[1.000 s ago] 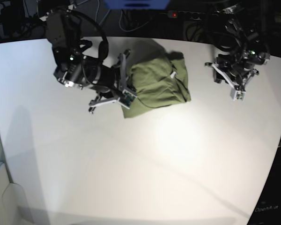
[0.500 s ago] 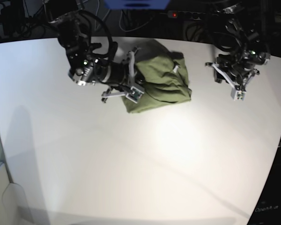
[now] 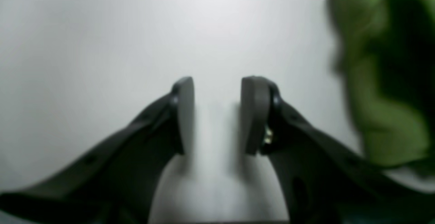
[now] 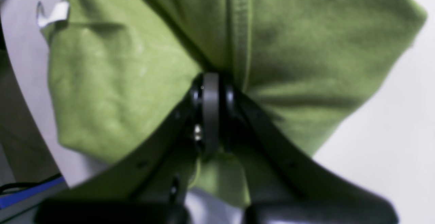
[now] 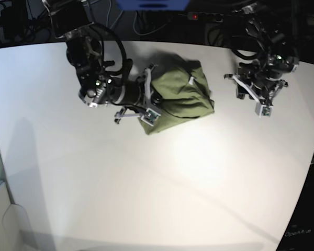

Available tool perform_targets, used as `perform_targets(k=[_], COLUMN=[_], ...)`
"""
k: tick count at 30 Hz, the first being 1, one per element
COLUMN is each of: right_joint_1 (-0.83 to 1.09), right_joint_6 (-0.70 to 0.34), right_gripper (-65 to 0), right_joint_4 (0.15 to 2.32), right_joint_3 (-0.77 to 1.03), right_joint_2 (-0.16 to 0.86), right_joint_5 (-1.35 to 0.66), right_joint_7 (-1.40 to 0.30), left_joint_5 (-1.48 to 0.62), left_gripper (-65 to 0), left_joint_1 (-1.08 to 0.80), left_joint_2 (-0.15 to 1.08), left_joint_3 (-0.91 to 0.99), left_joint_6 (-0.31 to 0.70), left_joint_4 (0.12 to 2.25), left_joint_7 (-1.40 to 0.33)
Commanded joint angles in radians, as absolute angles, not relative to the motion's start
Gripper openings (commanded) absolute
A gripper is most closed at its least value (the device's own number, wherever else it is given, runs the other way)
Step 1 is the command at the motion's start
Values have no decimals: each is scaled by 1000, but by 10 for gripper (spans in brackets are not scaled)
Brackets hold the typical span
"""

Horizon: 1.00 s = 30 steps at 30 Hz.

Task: Fold the T-shirt properly
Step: 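Push the bundle's side with the right gripper to square it, then move the left gripper to the bundle's other side and tuck it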

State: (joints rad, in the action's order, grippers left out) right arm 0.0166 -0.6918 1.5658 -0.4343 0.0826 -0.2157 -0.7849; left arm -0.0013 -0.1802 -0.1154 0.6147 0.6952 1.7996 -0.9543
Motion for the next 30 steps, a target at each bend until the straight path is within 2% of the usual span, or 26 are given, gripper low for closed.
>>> perform_targets(k=[1,8,16,21,30], right_joint_1=[-2,-2,-2,-2,10], right_joint_6=[-698,-698,-698,-698,-698], right_gripper=[-644,-643,-643,-643,-643], right_joint_4=[1580,1580,1580,1580,1587], right_joint_3=[-435,-437,-437,-437,-437], right_joint_2=[81,81,79,79,79], right_joint_5=[-222,-222,-222,-222,-222], right_joint_7=[-771,-773,-773,-773,-774], left_joint_5=[-15,-15,-16,-16,-16], left_gripper=[-424,-424,-424,-424,-425], left_joint_1=[-171,-136,-148,-147,-38], left_joint_2=[-125,-157,-157,-157,-157], left_joint_3=[610,538,463,455,455], left_joint_6=[698,698,698,698,698], left_joint_4=[1847,1894,1877,1748,1500], left_joint_7=[-938,-1067,-1084,-1070,-967])
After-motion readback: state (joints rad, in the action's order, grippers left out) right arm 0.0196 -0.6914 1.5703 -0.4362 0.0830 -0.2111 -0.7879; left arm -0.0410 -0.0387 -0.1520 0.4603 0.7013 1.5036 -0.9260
